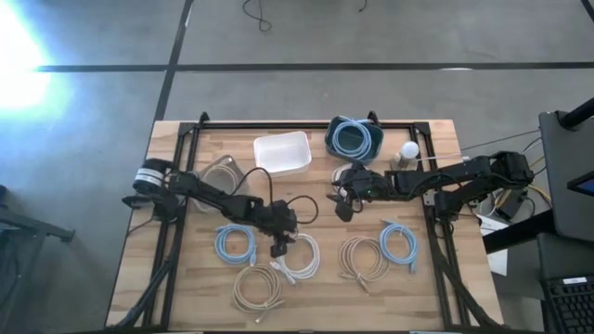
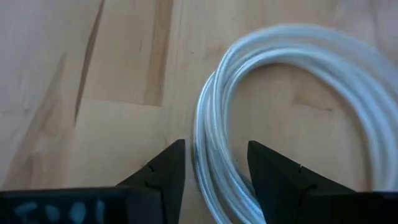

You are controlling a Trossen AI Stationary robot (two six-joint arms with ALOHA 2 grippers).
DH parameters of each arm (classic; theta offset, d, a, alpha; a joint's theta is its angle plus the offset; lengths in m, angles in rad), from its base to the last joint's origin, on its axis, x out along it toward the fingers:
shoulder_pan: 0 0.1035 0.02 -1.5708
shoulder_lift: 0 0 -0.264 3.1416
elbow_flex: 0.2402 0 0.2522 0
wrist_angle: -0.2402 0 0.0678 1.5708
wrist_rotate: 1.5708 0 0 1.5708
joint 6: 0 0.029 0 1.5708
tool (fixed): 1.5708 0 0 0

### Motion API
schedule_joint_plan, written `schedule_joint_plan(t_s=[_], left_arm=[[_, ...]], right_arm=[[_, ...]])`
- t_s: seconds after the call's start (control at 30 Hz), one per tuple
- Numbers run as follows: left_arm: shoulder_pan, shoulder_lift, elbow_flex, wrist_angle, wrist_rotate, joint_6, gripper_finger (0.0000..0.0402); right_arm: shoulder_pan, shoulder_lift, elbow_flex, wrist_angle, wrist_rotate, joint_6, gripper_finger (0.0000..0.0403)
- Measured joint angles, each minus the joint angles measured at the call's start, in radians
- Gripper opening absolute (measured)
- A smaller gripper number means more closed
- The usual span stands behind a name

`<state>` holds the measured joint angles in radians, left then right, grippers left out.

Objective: Pick & Place USB Port
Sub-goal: Put the bottom white charger cable into the white bin

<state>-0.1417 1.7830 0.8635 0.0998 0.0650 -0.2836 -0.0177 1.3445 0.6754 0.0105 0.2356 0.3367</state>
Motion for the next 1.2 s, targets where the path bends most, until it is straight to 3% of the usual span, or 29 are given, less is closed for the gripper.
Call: schedule_joint_plan(t_s=[0.13, 0.43, 0.53, 0.67, 1.0, 1.2], left_arm=[[0.000, 0.032, 0.002, 0.008, -0.019, 0.019, 0.0151], [0.001, -0.014, 0.002, -0.013, -0.095, 0.050, 0.0021], [0.002, -0.051, 0.011, -0.021, -0.158, 0.062, 0.0013], [0.004, -0.118, 0.038, -0.053, -0.312, 0.123, 0.0017], [0.044, -0.288, 0.105, -0.204, -0.883, 0.222, 0.0020], [0.096, -0.369, 0.124, -0.160, -1.011, 0.316, 0.0014]], right_arm=[[0.000, 0.000, 0.000, 0.000, 0.000, 0.000, 0.0224], [0.000, 0.000, 0.000, 0.001, 0.001, -0.007, 0.0224], [0.000, 0.000, 0.000, 0.001, 0.001, -0.007, 0.0224], [0.000, 0.000, -0.001, 0.001, 0.002, -0.007, 0.0224], [0.000, 0.000, -0.001, 0.003, 0.002, -0.007, 0.0224], [0.000, 0.000, -0.001, 0.002, 0.001, -0.008, 0.0224]])
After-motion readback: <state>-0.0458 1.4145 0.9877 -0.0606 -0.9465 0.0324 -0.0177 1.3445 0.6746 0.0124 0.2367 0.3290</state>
